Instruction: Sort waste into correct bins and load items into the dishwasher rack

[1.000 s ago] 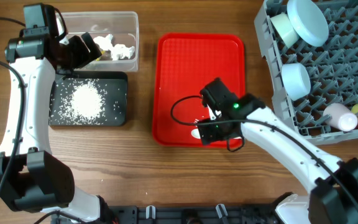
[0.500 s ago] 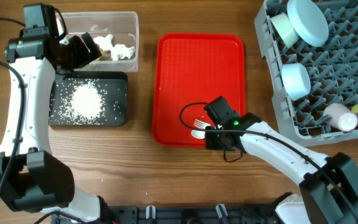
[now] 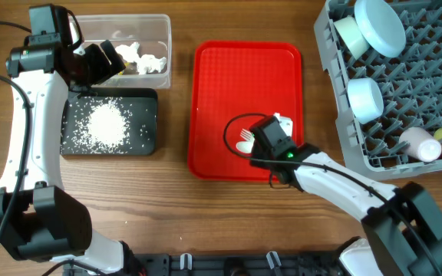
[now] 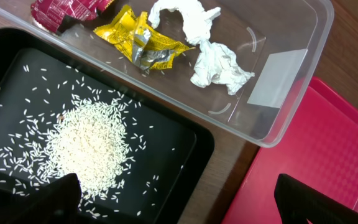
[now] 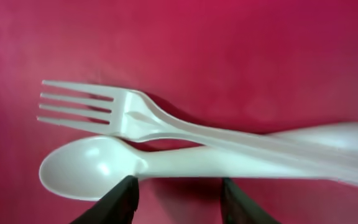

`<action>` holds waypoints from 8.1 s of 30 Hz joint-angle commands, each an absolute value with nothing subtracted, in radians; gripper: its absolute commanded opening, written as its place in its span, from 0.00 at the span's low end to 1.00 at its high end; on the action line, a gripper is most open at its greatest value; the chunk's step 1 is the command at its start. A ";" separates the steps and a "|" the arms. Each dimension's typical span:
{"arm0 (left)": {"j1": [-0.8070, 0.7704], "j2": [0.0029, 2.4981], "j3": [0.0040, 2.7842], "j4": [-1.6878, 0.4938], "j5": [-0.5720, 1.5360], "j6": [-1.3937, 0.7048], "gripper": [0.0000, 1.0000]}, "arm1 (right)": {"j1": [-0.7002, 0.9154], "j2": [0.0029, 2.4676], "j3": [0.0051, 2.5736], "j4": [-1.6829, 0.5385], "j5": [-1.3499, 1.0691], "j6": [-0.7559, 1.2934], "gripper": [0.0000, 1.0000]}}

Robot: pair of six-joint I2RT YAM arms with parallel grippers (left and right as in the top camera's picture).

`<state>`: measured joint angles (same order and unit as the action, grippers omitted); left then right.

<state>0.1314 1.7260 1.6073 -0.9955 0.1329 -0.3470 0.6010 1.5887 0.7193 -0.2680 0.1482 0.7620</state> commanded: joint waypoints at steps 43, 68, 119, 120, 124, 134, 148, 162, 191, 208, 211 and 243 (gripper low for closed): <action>0.134 1.724 1.612 -0.995 0.138 -0.356 1.00 | 0.395 1.897 1.303 -0.900 -0.139 0.319 0.60; 0.134 1.724 1.612 -0.995 0.138 -0.356 1.00 | 0.396 2.006 1.301 -0.998 -0.144 -0.014 0.56; 0.134 1.724 1.612 -0.995 0.138 -0.356 1.00 | 0.412 1.941 1.217 -1.082 -0.061 0.735 0.53; 0.134 1.724 1.612 -0.995 0.138 -0.356 1.00 | 0.412 1.941 1.210 -1.077 -0.068 0.735 0.53; 0.134 1.724 1.612 -0.995 0.138 -0.356 1.00 | 0.412 1.941 1.184 -1.056 -0.068 0.732 0.50; 0.134 1.724 1.612 -0.995 0.138 -0.356 1.00 | 0.414 1.940 1.183 -1.079 -0.245 0.680 0.53; 0.134 1.724 1.612 -0.995 0.138 -0.356 1.00 | 0.419 1.940 1.164 -0.899 -0.007 0.687 0.17; 0.134 1.724 1.612 -0.995 0.138 -0.356 1.00 | 0.406 1.932 1.205 -0.781 -0.016 0.548 0.04; 0.134 1.724 1.612 -0.995 0.138 -0.356 1.00 | -0.519 1.728 1.457 -0.913 0.064 0.580 0.05; 0.134 1.724 1.612 -0.996 0.138 -0.356 1.00 | -0.488 1.700 1.491 -0.902 -0.115 0.354 0.66; 0.134 1.724 1.612 -0.996 0.138 -0.356 1.00 | -0.409 1.660 1.567 -0.930 -0.182 0.259 0.67; 0.134 1.724 1.612 -0.996 0.138 -0.356 1.00 | 0.120 2.278 1.819 -0.311 0.070 0.364 0.65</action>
<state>0.1314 1.7260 1.6073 -0.9951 0.1326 -0.3470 0.1188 2.2478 1.8072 -0.3367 0.0448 0.3248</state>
